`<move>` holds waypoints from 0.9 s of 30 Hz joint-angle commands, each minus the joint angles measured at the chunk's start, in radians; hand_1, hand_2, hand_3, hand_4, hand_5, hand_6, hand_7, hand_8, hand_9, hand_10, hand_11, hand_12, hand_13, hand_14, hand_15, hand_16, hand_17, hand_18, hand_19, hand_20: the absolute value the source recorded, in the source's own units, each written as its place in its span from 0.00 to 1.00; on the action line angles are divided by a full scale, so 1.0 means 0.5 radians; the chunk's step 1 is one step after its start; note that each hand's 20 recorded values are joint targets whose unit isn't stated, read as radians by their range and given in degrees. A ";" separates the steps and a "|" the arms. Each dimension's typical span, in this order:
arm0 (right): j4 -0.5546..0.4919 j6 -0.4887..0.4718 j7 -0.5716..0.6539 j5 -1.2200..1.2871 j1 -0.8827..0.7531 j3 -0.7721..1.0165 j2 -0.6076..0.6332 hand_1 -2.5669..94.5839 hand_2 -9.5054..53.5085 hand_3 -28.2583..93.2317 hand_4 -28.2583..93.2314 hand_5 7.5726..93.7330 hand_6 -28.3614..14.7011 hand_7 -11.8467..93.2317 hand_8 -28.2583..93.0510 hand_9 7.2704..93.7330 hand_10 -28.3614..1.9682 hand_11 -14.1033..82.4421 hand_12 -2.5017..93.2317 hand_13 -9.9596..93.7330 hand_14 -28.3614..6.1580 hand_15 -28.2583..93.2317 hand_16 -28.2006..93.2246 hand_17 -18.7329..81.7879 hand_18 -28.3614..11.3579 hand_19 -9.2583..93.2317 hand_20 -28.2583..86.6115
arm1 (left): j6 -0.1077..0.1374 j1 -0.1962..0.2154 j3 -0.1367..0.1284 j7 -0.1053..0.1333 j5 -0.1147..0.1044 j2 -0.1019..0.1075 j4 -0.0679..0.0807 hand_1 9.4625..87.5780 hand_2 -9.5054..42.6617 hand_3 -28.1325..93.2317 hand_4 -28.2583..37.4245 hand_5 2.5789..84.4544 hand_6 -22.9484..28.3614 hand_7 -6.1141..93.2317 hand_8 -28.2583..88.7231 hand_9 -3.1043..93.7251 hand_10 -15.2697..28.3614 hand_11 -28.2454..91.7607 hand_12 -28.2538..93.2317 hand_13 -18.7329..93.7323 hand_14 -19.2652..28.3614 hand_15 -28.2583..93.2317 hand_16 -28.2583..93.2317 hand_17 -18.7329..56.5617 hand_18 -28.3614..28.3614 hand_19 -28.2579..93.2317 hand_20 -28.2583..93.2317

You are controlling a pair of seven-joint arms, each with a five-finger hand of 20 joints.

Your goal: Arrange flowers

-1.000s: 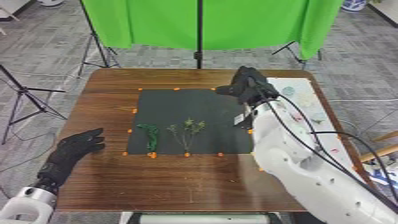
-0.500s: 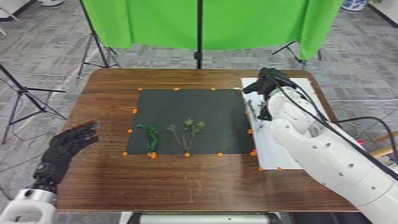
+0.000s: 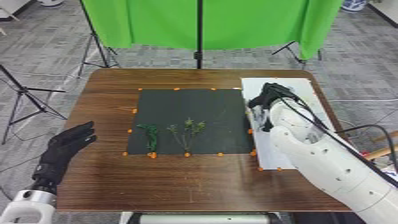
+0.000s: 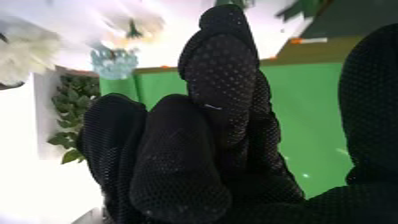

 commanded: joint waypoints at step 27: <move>0.095 0.062 0.000 -0.129 -0.158 -0.271 -0.063 0.54 0.00 0.68 0.20 0.92 0.55 0.30 0.35 0.99 0.55 0.58 0.35 1.00 0.78 0.80 0.55 0.90 0.36 1.00 0.77 | -0.063 0.018 0.014 -0.093 0.004 -0.021 0.002 0.31 0.08 0.78 0.22 0.49 0.56 0.16 0.19 0.43 0.64 0.38 0.33 0.47 0.78 0.39 0.25 0.39 0.75 0.34 0.41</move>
